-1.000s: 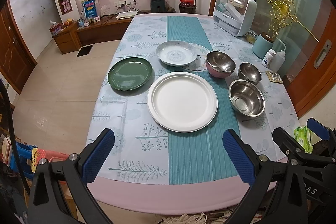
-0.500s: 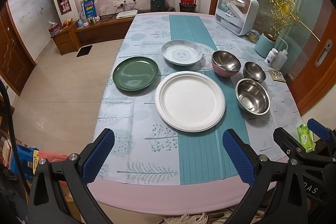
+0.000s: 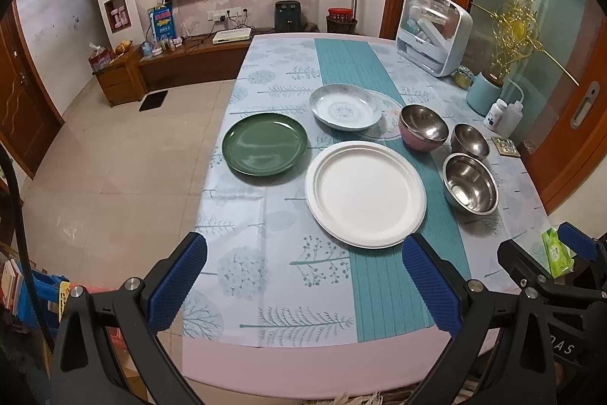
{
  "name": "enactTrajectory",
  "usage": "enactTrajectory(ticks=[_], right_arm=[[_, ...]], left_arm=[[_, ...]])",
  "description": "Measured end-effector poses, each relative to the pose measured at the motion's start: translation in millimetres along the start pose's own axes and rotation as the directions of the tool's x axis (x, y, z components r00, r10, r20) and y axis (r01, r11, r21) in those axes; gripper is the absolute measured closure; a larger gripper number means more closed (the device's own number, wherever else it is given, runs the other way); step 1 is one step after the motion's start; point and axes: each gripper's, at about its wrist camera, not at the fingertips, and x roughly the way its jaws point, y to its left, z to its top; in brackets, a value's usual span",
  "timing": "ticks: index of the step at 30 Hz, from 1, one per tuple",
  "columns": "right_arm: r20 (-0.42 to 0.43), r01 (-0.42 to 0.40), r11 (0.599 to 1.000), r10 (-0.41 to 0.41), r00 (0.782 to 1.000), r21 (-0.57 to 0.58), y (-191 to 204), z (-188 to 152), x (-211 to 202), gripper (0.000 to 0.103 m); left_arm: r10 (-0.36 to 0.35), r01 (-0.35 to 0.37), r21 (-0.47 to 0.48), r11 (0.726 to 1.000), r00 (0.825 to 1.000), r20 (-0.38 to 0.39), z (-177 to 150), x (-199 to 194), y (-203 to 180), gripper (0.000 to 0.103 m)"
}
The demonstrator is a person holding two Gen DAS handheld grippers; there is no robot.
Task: Organize plates and bowls
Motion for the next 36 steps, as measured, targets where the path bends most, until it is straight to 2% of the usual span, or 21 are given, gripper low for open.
enactTrajectory(ticks=[6, 13, 19, 25, 28, 31, 35, 36], right_arm=[[-0.003, 0.016, 1.000, -0.016, 1.000, 0.003, 9.5, -2.6, -3.2, 0.000], [-0.008, 0.037, 0.999, -0.037, 0.999, 0.002, 13.8, -5.7, -4.9, 0.000], [-0.018, 0.035, 0.999, -0.035, 0.999, 0.001, 12.3, -4.1, 0.6, 0.000], [-0.037, -0.004, 1.000, 0.004, 0.999, 0.008, 4.0, 3.7, 19.6, 0.002], [-0.055, -0.025, 1.000, 0.024, 0.998, -0.009, 1.5, 8.9, 35.5, 0.008], [-0.075, -0.045, 0.998, 0.042, 0.996, -0.041, -1.2, 18.1, 56.6, 0.014], [-0.108, -0.083, 0.993, 0.074, 0.991, -0.083, -7.5, 37.1, 93.3, 0.023], [-0.125, -0.105, 0.990, 0.093, 0.988, -0.090, -9.5, 44.3, 104.7, 0.027]], left_arm=[[-0.020, 0.020, -0.006, 1.000, 1.000, 0.015, -2.7, -1.4, 14.7, 0.001], [-0.067, 0.066, -0.014, 0.998, 0.997, -0.047, -4.3, 17.3, 17.6, 0.002], [-0.071, 0.070, -0.016, 0.997, 0.995, -0.076, -3.9, 31.1, 12.8, 0.002], [-0.042, 0.039, -0.036, 0.999, 0.994, -0.098, -0.5, 44.6, 16.5, 0.003], [-0.032, 0.025, -0.061, 0.998, 0.993, -0.114, 5.0, 59.7, 22.5, 0.003], [0.036, -0.043, -0.067, 0.997, 0.994, -0.108, 11.5, 79.0, 25.7, 0.003], [0.074, -0.084, -0.069, 0.994, 0.987, -0.140, 24.2, 114.1, 27.8, 0.003], [0.086, -0.097, -0.071, 0.993, 0.984, -0.153, 28.1, 126.6, 28.3, 0.003]])
